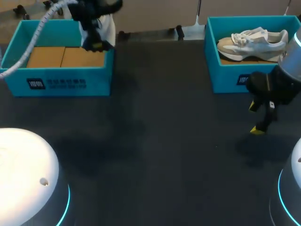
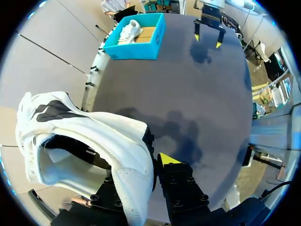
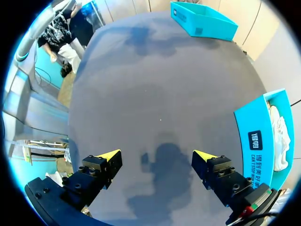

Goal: Take the shoe out of the shoebox, open the shoe tongue, remove and reinsert the insole, then place the shoe into the shoebox

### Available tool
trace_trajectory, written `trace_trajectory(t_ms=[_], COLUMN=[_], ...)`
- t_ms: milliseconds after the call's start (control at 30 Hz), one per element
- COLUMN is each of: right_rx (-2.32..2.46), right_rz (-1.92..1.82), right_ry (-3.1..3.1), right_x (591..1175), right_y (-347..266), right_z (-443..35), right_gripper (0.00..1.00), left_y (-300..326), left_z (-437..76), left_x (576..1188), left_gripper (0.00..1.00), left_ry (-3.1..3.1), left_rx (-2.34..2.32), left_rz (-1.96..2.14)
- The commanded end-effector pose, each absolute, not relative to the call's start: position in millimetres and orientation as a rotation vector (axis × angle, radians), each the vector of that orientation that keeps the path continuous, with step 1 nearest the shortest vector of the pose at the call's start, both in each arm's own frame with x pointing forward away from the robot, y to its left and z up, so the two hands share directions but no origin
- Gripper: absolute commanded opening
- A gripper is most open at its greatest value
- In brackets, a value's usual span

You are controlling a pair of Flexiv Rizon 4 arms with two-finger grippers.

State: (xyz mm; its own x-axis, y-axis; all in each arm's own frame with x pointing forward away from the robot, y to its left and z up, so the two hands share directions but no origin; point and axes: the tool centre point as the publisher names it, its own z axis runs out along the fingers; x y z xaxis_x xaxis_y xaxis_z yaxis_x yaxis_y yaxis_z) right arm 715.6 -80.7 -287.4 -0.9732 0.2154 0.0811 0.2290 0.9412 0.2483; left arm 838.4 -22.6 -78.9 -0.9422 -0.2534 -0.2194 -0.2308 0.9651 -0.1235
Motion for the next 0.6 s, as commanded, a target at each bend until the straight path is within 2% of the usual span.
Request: trace_trajectory(t_ms=[33, 367, 600], right_rx=[-0.349, -0.349, -0.349], right_rz=[-0.396, -0.396, -0.396], right_ry=[-3.045, -3.045, -3.045], right_x=[715, 715, 715], right_y=[-81, -81, -81], right_z=[-288, -288, -288], right_gripper=[1.00, 1.00, 1.00], left_y=[-14, 17, 38], left_z=[-62, -13, -7], left_x=[848, 875, 885], left_gripper=[0.00, 0.00, 0.00], left_ry=[2.882, 2.849, 2.879], left_rx=[-0.370, -0.471, -0.458], left_rz=[-0.158, -0.230, -0.235])
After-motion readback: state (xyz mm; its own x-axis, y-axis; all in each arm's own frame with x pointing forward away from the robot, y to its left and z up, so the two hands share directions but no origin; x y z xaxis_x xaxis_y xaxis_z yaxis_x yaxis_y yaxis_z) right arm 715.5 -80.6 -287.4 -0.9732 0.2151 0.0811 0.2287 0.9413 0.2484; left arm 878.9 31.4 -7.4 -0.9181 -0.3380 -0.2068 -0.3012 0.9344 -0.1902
